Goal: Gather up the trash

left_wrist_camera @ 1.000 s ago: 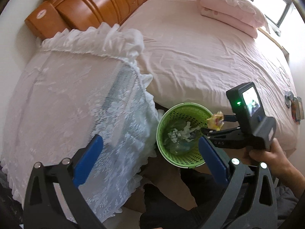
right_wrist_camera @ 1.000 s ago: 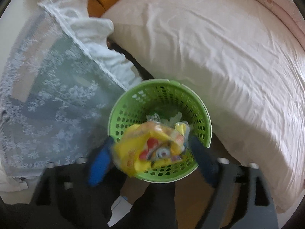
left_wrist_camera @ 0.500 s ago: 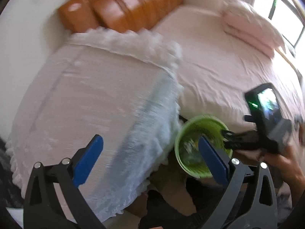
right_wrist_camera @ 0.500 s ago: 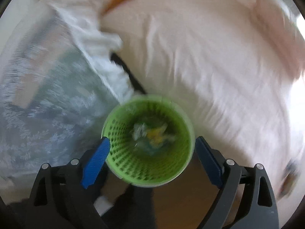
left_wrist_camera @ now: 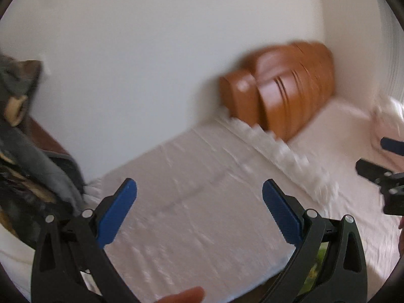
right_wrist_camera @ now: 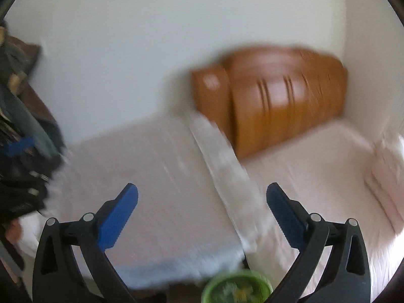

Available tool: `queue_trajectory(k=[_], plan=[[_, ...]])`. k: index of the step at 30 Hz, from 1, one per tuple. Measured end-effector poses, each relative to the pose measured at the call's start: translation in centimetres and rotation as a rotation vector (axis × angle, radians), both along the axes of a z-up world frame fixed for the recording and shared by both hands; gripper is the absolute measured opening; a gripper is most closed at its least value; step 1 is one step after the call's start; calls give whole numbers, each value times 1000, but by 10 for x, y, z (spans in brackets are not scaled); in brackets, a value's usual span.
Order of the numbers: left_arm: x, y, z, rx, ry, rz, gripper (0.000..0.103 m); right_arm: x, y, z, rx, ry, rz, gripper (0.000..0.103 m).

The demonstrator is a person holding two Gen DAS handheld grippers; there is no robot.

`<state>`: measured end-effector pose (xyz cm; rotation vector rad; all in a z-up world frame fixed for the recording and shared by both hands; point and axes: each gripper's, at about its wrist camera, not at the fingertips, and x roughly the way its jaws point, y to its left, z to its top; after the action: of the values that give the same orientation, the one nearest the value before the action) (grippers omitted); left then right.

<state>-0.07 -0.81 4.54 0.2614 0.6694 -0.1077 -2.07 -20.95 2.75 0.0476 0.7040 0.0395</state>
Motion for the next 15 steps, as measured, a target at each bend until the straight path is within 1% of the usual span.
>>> queue_trajectory(k=[2, 4, 5, 8, 13, 15], plan=[[4, 16, 20, -20, -43, 63, 95, 4, 13, 25, -6, -54, 23, 101], [3, 26, 30, -39, -68, 108, 95, 7, 27, 47, -22, -102, 39, 101], [4, 33, 34, -49, -76, 135, 95, 8, 32, 52, -23, -116, 43, 101], [5, 44, 34, -67, -64, 167, 95, 11, 38, 52, -13, -104, 49, 101], [7, 51, 16, -75, -6, 190, 95, 20, 48, 36, -23, -52, 38, 101], [8, 52, 12, -77, 5, 195, 95, 17, 54, 33, -34, -40, 31, 101]])
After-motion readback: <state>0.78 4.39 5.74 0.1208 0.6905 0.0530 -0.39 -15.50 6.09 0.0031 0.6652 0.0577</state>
